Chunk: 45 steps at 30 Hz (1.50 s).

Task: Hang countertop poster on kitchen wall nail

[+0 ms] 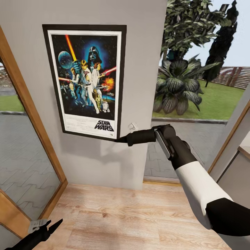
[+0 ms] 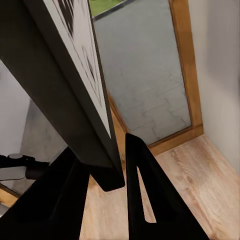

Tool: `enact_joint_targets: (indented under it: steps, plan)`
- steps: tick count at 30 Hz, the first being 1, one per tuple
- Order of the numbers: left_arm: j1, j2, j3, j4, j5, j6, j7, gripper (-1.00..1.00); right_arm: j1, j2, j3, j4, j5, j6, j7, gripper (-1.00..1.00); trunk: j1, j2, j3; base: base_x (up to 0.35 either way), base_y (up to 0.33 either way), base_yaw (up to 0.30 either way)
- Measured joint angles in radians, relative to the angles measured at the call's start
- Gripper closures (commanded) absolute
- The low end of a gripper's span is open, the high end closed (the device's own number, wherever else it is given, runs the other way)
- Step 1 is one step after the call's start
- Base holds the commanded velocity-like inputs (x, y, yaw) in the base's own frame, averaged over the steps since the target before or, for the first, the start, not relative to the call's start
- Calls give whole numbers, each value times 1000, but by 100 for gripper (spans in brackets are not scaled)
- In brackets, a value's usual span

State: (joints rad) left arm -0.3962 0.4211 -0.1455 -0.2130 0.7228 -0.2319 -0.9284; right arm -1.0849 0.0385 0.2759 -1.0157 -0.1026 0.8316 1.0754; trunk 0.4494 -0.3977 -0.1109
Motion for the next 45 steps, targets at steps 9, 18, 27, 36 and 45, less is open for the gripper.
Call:
enact_joint_targets:
  steps: [9, 18, 27, 36, 45]
  plan:
    - [0, 0, 0, 0, 0, 0, 0, -100, 0, 0, -8, 1, 0, 6, 0, 100, 0, 0, 0, 0, 0, 0]
    - [0, 0, 0, -1, 0, -1, 0, -100, 0, 0, -8, 1, 1, 9, -1, 100, 0, 0, 0, 31, 25, 0]
    - [0, 0, 0, -1, 0, -1, 0, -100, 0, 2, -7, 2, 2, 11, 0, 100, 0, 0, 0, 69, 53, 0]
    - [0, 0, 0, -2, 0, -1, 0, -100, 0, 2, -7, 3, 3, 11, 1, 100, 0, 0, 0, 130, 74, 0]
    - [0, 0, 0, -3, 0, -1, 0, -100, 2, 5, -4, 3, 3, 11, 1, 100, 0, 0, 0, 103, 31, 0]
